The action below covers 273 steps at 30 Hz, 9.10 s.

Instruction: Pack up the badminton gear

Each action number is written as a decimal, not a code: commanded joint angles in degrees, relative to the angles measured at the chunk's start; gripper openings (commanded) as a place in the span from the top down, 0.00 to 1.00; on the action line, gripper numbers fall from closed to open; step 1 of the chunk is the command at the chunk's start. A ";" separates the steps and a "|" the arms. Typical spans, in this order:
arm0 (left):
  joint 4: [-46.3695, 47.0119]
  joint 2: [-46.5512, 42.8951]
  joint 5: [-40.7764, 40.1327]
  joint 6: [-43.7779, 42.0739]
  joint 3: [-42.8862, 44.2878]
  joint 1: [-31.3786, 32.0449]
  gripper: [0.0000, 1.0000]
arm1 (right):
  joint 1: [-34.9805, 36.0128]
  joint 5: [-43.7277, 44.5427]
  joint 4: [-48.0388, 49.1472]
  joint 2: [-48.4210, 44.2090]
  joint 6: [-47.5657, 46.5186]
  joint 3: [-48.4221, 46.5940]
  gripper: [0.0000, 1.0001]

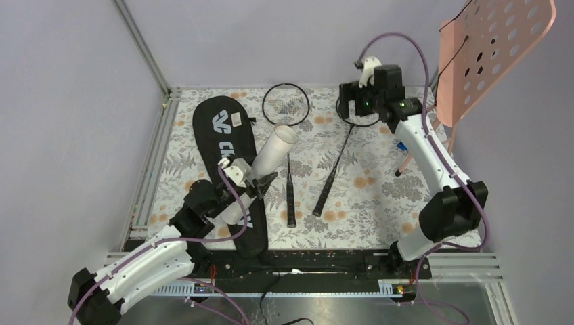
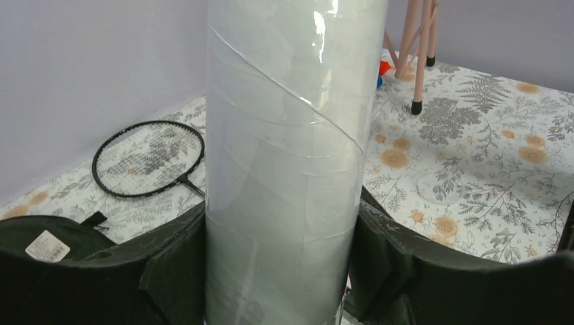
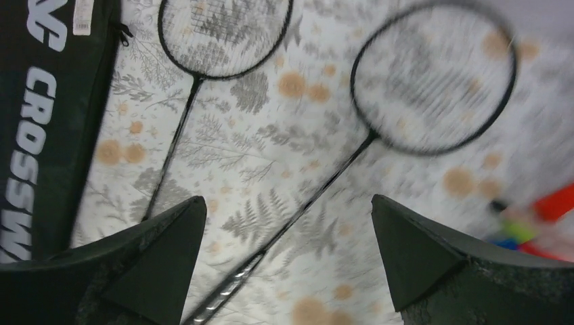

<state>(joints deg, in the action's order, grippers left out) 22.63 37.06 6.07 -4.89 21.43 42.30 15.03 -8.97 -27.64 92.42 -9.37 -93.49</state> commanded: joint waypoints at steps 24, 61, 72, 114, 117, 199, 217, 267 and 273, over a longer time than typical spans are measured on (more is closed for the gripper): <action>4.27 -4.66 2.23 -0.39 -1.31 0.44 0.36 | 11.18 13.96 0.50 -10.12 41.97 47.49 0.33; 5.28 -5.82 12.54 -6.67 -3.87 0.56 0.35 | 25.02 16.44 -9.95 -21.96 36.30 43.68 1.00; -8.88 -3.25 31.78 -22.22 2.03 0.59 0.35 | 24.98 -16.44 -19.63 -46.46 23.55 26.10 1.00; -7.39 8.03 27.85 -14.10 9.34 1.28 0.35 | 26.18 -28.60 -23.16 -28.61 25.93 2.36 1.00; -7.17 7.88 27.90 -13.86 9.16 1.26 0.35 | 26.56 -27.36 -23.84 -27.76 25.79 2.64 1.00; 21.54 8.75 22.60 10.04 3.94 1.89 0.36 | 35.50 -23.26 -26.29 -16.47 25.70 -11.71 0.00; 29.43 4.15 29.01 8.87 -1.68 1.90 0.37 | 35.86 -12.07 -28.22 -16.66 23.53 -7.06 0.00; -49.29 51.39 -33.57 19.48 43.89 -40.77 0.39 | 35.86 32.33 9.15 -36.76 28.33 41.71 0.00; -48.34 61.04 -27.75 18.15 43.05 -45.05 0.37 | 35.86 33.65 9.87 -35.14 26.38 42.72 0.00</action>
<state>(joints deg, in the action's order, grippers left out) -26.50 95.83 -25.65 13.56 63.66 -1.56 50.63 20.99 -21.08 57.08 18.83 -50.85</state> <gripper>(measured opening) 0.628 0.993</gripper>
